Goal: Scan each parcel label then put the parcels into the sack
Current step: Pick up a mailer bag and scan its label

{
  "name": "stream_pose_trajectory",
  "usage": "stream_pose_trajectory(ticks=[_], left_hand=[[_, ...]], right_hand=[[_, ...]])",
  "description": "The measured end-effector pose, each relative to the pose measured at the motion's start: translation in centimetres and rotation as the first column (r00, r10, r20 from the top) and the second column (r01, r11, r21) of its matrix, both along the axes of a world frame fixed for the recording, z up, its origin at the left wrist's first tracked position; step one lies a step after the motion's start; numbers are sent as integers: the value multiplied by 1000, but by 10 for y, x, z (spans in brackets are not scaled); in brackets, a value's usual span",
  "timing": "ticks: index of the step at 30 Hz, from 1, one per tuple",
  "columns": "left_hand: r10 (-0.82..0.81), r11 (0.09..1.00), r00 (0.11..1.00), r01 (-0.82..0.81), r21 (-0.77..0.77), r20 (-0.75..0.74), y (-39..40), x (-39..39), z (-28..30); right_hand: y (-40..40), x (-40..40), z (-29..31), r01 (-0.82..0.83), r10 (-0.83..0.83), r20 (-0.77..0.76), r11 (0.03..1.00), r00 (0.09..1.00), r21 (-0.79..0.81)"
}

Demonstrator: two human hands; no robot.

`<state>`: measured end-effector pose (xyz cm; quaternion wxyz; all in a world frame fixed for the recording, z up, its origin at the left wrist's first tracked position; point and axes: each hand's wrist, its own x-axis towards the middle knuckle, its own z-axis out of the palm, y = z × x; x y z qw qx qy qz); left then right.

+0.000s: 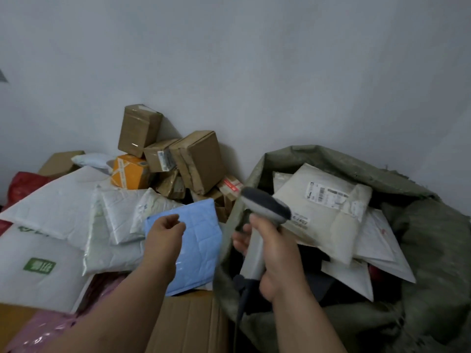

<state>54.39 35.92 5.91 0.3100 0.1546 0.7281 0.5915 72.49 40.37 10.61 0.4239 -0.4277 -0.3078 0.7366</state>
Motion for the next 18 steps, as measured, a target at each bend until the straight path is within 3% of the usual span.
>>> stream_pose_trajectory(ticks=[7, 13, 18], left_hand=[[-37, 975, 988, 69, -212, 150, -48, -87, -64], [-88, 963, 954, 155, -219, 288, -39, -113, -95], [-41, 977, 924, 117, -181, 379, -24, -112, -116]], right_hand=[[-32, -91, -36, -115, 123, 201, 992, 972, -53], [-35, -127, -74, -79, 112, 342, 991, 933, -108], [-27, -131, -97, -51, 110, 369, 984, 923, -168]])
